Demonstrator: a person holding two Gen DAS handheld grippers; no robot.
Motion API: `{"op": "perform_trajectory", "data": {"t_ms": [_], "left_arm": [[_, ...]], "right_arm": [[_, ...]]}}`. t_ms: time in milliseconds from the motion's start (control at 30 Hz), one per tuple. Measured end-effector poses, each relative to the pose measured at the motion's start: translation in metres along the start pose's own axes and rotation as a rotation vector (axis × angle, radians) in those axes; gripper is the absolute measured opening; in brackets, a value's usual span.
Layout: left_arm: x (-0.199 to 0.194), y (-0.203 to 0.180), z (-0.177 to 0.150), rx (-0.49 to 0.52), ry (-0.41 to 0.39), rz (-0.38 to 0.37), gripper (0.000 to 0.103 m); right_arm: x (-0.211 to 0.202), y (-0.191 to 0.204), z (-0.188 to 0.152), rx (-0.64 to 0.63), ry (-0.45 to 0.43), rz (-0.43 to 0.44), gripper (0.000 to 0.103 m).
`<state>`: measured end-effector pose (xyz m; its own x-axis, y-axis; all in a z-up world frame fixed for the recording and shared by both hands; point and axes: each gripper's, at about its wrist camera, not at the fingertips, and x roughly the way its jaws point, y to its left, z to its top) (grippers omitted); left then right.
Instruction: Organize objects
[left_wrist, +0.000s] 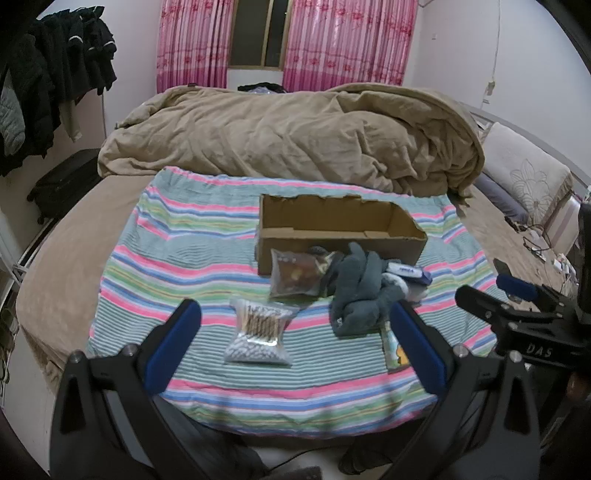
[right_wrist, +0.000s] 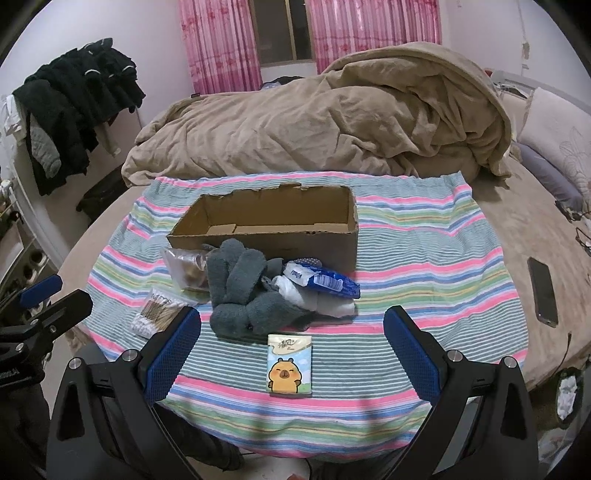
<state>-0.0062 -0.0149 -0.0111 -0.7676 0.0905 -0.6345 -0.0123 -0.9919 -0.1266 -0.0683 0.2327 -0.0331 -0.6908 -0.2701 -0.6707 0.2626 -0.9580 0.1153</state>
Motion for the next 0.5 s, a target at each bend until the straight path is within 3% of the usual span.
{"op": "perform_trajectory", "data": {"t_ms": [500], "left_arm": [[-0.0047,0.0008,-0.0032,-0.001,-0.011,0.006,0.102]], "right_arm": [[0.0025,-0.003,-0.0012,0.008,0.011,-0.003,0.101]]}}
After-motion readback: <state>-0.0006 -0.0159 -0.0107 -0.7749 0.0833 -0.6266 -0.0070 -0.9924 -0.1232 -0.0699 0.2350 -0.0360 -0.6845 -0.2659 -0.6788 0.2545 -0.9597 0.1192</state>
